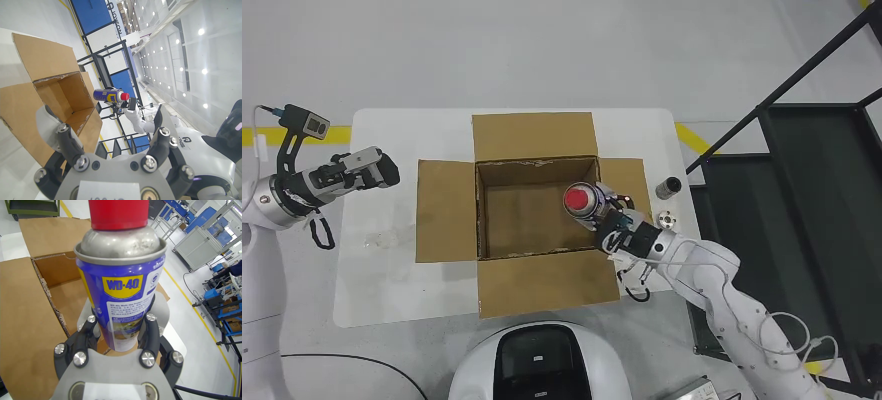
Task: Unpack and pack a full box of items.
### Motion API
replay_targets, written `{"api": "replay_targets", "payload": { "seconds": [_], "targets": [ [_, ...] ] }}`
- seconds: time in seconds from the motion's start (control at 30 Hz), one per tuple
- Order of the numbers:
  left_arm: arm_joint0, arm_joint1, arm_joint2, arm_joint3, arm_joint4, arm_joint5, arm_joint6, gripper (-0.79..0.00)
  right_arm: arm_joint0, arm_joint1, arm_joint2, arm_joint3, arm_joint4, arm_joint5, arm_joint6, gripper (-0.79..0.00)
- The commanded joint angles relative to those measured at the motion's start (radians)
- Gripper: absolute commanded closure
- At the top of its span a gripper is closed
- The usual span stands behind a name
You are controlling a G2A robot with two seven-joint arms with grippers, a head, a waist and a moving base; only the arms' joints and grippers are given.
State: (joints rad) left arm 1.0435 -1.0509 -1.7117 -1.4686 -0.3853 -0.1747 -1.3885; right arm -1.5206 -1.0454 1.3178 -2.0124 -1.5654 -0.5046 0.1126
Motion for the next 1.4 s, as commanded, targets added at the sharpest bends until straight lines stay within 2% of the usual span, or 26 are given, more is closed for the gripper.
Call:
{"api": "replay_targets", "payload": {
  "seconds": [0.0, 0.07, 0.27, 0.47, 0.67, 0.9, 1.03, 1.07, 1.1, 1.13, 1.17, 1.37],
  "targets": [
    [0.0, 0.0, 0.0, 0.0, 0.0, 0.0, 0.0, -0.785, 0.048, -0.002, -0.029, -0.028, 0.028, -0.065, 0.12, 0.0],
    [0.0, 0.0, 0.0, 0.0, 0.0, 0.0, 0.0, -0.785, 0.119, -0.007, -0.074, -0.035, 0.069, -0.134, 0.283, 0.0],
    [0.0, 0.0, 0.0, 0.0, 0.0, 0.0, 0.0, -0.785, 0.367, -0.046, -0.28, 0.068, 0.201, -0.189, 0.69, 0.0],
    [0.0, 0.0, 0.0, 0.0, 0.0, 0.0, 0.0, -0.785, 0.578, -0.1, -0.464, 0.227, 0.31, -0.152, 0.952, 0.0],
    [0.0, 0.0, 0.0, 0.0, 0.0, 0.0, 0.0, -0.785, 0.724, -0.152, -0.594, 0.38, 0.407, -0.099, 1.104, 0.0],
    [0.0, 0.0, 0.0, 0.0, 0.0, 0.0, 0.0, -0.785, 0.845, -0.207, -0.731, 0.564, 0.491, -0.07, 1.133, 0.0],
    [0.0, 0.0, 0.0, 0.0, 0.0, 0.0, 0.0, -0.785, 0.881, -0.236, -0.789, 0.642, 0.526, -0.077, 1.126, 0.0],
    [0.0, 0.0, 0.0, 0.0, 0.0, 0.0, 0.0, -0.785, 0.885, -0.242, -0.799, 0.66, 0.533, -0.078, 1.125, -0.117],
    [0.0, 0.0, 0.0, 0.0, 0.0, 0.0, 0.0, -0.785, 0.89, -0.248, -0.808, 0.675, 0.537, -0.079, 1.123, -0.194],
    [0.0, 0.0, 0.0, 0.0, 0.0, 0.0, 0.0, -0.785, 0.893, -0.253, -0.815, 0.689, 0.539, -0.079, 1.119, -0.348],
    [0.0, 0.0, 0.0, 0.0, 0.0, 0.0, 0.0, -0.785, 0.894, -0.258, -0.822, 0.701, 0.541, -0.08, 1.113, -0.767],
    [0.0, 0.0, 0.0, 0.0, 0.0, 0.0, 0.0, -0.785, 0.891, -0.265, -0.818, 0.71, 0.532, -0.061, 1.053, -0.785]
  ]
}}
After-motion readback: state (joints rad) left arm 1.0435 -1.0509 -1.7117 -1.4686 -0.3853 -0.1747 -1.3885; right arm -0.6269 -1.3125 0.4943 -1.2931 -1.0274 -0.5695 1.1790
